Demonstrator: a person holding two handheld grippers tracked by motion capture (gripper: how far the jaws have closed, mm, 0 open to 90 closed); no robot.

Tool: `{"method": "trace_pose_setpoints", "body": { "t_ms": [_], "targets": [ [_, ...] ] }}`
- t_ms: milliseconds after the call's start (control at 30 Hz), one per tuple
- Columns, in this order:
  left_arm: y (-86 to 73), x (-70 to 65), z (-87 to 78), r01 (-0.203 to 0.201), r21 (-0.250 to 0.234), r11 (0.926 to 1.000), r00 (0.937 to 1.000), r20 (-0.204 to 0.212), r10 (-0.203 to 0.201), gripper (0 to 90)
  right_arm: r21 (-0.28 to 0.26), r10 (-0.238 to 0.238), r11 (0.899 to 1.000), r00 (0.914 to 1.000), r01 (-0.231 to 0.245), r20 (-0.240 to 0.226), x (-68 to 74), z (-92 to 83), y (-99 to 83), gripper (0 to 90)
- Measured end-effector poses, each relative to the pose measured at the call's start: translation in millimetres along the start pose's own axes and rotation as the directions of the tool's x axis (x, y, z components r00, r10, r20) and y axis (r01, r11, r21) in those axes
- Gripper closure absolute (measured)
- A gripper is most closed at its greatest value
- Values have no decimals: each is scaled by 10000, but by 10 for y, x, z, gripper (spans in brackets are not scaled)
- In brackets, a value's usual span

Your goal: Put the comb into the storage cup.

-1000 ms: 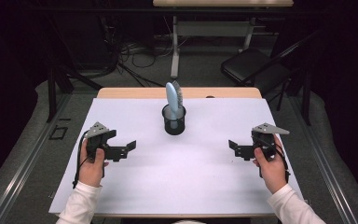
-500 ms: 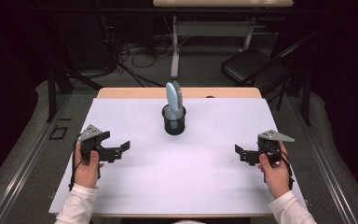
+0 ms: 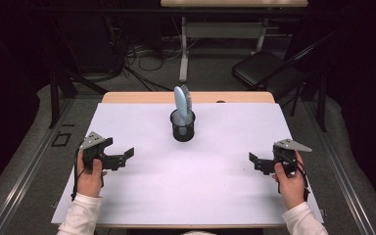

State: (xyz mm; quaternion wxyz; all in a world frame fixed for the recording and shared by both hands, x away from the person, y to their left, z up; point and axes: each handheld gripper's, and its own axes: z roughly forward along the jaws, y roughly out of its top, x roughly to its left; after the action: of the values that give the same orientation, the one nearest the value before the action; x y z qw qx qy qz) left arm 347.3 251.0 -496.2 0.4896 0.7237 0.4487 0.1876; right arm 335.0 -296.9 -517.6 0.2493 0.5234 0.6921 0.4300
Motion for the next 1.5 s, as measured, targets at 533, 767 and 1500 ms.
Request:
{"method": "trace_pose_setpoints", "body": {
  "t_ms": [533, 767, 1500],
  "targets": [
    [-72, 66, 23, -5, -17, 10000, 9997, -249, 4, 20, 65, -150, 9999, 9998, 149, 140, -36, 72, -120, 0],
    [-89, 76, 29, -15, -46, 10000, 9995, -312, 14, 20, 61, -309, 9995, 9995, 308, 97, -4, 91, -140, 0],
    [-113, 96, 29, -13, -138, 9999, 9992, -400, 7, 20, 27, -209, 9998, 9997, 209, 95, -37, 92, -175, 0]
  ]
}}
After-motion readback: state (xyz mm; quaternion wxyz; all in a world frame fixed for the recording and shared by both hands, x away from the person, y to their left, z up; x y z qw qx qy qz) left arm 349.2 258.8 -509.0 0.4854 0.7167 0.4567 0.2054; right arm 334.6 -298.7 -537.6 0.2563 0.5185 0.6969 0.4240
